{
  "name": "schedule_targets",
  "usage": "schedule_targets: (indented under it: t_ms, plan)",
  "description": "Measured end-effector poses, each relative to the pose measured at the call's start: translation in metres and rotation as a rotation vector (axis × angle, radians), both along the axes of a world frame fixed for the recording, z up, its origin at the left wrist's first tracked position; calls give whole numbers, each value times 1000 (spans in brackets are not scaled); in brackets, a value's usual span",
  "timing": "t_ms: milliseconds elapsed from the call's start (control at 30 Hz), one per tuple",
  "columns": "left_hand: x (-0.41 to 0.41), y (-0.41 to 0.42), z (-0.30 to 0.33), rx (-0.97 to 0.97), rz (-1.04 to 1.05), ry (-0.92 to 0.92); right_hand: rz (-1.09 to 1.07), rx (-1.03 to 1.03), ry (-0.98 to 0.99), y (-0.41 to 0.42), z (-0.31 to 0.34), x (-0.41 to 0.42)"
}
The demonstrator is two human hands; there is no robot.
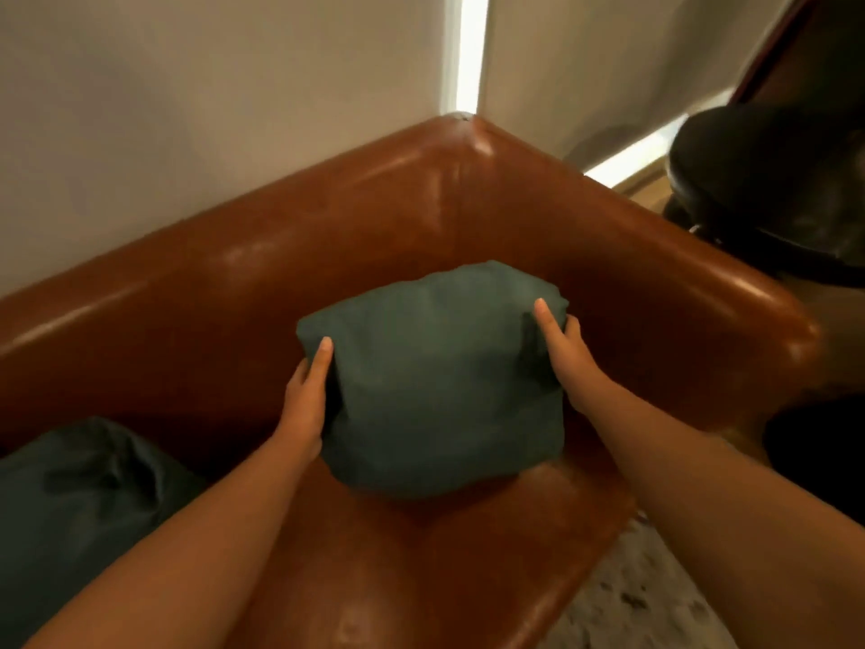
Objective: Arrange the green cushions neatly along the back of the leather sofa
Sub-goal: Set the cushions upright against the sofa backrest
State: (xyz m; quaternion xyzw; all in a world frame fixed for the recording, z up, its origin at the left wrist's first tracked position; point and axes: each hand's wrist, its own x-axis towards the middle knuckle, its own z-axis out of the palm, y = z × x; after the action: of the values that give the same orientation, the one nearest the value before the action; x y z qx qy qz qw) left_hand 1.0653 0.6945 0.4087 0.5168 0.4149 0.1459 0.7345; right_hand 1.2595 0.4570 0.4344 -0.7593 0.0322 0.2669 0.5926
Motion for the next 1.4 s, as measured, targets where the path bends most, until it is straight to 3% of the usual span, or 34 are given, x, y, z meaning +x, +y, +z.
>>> schedule_targets:
  t_ms: [300,567,767,1000,1133,1267,1400]
  plan:
    - [-18,46,11,12,116,-24,177,15,-113,97,10,27]
    - [15,19,-4,113,228,82,345,-98,2,90,0,75]
    - [25,19,12,259,374,172,419,-126,-63,92,20,106]
    - [20,0,4,82,366,168,427,-47,8,93,9,106]
    - [32,-7,-1,75,436,112,400,-17,-25,94,3,108]
    - [43,-17,-2,56,377,85,361,19,-113,95,6,116]
    - [32,-14,2,103,329,169,445,-75,-148,97,7,113]
